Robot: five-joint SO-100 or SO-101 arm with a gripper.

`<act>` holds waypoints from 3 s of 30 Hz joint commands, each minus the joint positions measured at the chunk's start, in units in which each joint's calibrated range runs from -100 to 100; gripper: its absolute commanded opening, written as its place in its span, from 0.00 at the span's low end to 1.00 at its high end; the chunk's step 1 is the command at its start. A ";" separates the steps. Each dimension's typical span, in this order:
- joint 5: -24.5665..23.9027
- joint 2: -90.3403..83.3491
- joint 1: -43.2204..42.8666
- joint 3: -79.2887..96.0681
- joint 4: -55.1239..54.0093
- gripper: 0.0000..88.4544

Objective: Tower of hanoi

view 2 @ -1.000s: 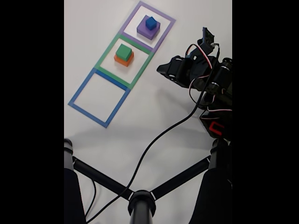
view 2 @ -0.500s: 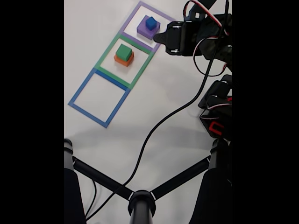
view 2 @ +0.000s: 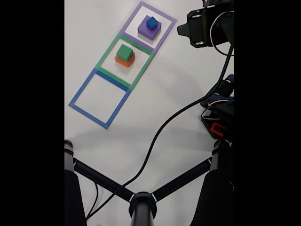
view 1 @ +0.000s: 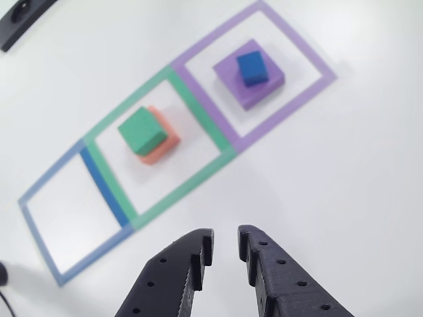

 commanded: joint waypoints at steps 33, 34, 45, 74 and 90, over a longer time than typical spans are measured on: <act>54.78 -10.42 17.24 65.66 -69.88 0.27; 54.78 -8.74 17.24 67.30 -74.01 0.27; 54.78 5.60 15.41 74.75 -98.86 0.27; 54.78 44.15 10.38 68.12 -137.95 0.27; 54.78 52.88 9.01 64.85 -143.05 0.25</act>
